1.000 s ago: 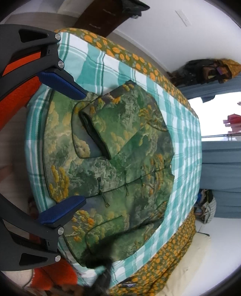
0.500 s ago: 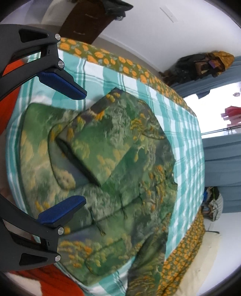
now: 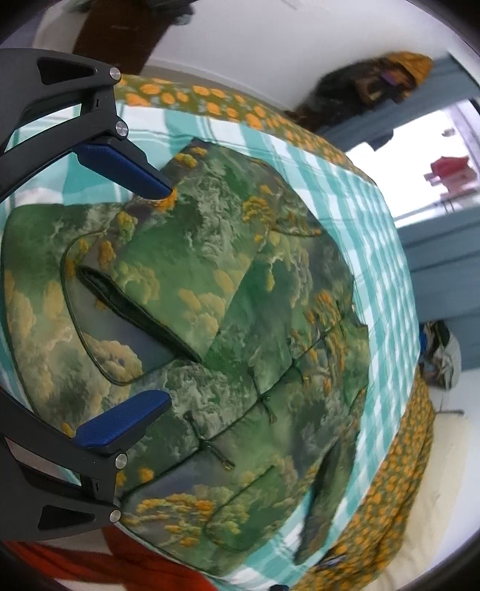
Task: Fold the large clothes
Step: 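Move both open tools down toward the green print jacket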
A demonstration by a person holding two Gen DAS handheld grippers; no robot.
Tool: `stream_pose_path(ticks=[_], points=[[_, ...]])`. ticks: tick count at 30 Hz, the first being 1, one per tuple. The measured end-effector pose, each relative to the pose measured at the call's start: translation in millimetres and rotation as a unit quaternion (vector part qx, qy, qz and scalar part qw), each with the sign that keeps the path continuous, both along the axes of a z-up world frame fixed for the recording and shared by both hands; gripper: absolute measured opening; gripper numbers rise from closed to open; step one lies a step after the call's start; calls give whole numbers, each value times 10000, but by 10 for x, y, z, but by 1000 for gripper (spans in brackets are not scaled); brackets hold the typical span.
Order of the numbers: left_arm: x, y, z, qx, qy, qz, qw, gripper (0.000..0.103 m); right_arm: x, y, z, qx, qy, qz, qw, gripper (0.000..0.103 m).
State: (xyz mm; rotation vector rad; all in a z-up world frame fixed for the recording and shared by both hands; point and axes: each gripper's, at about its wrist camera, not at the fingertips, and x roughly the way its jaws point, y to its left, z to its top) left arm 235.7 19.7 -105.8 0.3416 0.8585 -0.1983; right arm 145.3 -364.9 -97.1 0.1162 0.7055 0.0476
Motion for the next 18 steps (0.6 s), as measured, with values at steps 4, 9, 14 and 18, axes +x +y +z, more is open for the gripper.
stream_pose_path(ticks=[4,9,14,18], points=[[5,66,-42,70,11,56,10000,103,-43,450,-258,285,395,519,9975,42],[-16,183,-46,-134,76,254,9996,103,-87,687,-273,28,409,868,9954,42],[-28,177,-41,-124,55,277,9995,103,-152,802,-221,-52,311,933,9951,42],[-45,127,-24,-38,22,190,9998,103,-198,807,-204,-46,284,954,9950,43]])
